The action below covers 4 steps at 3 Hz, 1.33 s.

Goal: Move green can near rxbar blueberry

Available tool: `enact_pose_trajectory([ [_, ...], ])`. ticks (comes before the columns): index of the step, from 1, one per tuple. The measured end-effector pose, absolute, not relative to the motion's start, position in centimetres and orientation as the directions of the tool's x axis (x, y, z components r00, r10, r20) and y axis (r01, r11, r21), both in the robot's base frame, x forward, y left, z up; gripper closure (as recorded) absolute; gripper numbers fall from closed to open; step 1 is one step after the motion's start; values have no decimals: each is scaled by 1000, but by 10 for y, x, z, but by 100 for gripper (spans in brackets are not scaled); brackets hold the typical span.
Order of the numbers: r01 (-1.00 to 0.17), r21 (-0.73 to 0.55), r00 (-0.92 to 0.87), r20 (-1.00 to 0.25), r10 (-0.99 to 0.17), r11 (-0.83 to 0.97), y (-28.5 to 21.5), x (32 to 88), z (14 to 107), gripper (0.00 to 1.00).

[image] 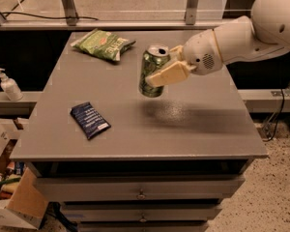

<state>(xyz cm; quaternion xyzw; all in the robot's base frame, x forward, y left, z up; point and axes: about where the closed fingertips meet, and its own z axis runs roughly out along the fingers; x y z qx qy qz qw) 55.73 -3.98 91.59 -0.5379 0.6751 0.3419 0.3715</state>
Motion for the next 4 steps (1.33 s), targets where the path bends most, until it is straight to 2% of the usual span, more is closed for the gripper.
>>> enact_pose_trajectory([
  [2, -1000, 7, -11, -842, -539, 9, 44, 529, 896, 100],
  [4, -999, -8, 29, -815, -579, -37, 70, 531, 869, 100],
])
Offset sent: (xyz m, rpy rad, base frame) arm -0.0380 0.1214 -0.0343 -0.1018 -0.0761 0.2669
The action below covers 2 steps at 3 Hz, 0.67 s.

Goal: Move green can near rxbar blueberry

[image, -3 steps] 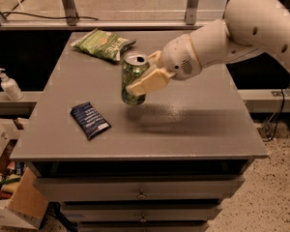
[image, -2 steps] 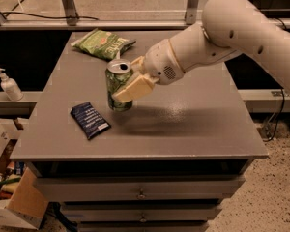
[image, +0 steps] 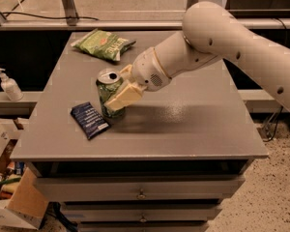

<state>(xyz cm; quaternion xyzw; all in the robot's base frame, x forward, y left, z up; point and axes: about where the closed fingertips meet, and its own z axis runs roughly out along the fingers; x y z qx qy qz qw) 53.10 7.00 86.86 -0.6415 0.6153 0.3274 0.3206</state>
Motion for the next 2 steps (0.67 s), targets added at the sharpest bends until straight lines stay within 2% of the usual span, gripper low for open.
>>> enact_pose_trajectory([
  [1, -999, -1, 26, -806, -592, -43, 74, 531, 858, 100],
  [2, -999, 5, 19, -802, -597, -39, 75, 531, 854, 82],
])
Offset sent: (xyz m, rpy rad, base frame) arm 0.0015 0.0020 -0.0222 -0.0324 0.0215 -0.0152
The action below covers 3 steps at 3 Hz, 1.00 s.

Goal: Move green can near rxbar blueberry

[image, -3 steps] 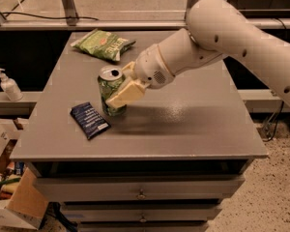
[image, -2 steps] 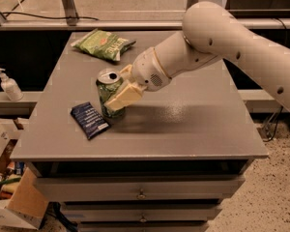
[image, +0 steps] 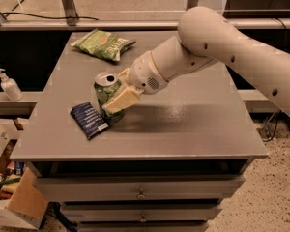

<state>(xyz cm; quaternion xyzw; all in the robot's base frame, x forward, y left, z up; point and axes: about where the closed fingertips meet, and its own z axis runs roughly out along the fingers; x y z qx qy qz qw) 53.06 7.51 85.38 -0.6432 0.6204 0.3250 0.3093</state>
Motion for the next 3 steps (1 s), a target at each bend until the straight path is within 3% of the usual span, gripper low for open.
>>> enact_pose_trajectory([
  [3, -999, 11, 21, -800, -599, -49, 76, 530, 855, 13],
])
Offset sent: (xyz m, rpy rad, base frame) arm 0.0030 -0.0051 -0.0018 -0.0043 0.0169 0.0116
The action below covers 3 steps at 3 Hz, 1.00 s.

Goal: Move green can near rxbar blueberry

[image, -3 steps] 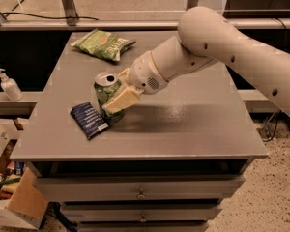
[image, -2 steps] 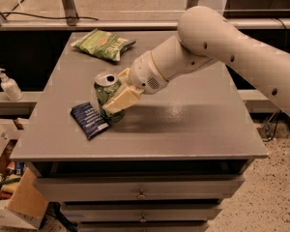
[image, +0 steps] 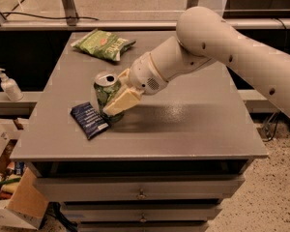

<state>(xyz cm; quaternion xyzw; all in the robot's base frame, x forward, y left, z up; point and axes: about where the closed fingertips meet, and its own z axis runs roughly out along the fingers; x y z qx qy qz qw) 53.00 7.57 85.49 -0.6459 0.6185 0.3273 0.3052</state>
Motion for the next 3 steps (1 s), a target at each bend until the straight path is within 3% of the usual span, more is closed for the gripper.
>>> enact_pose_trajectory([
  [1, -998, 16, 25, -797, -603, -61, 76, 530, 854, 0],
  [3, -999, 20, 11, -793, -609, -44, 67, 531, 855, 0],
])
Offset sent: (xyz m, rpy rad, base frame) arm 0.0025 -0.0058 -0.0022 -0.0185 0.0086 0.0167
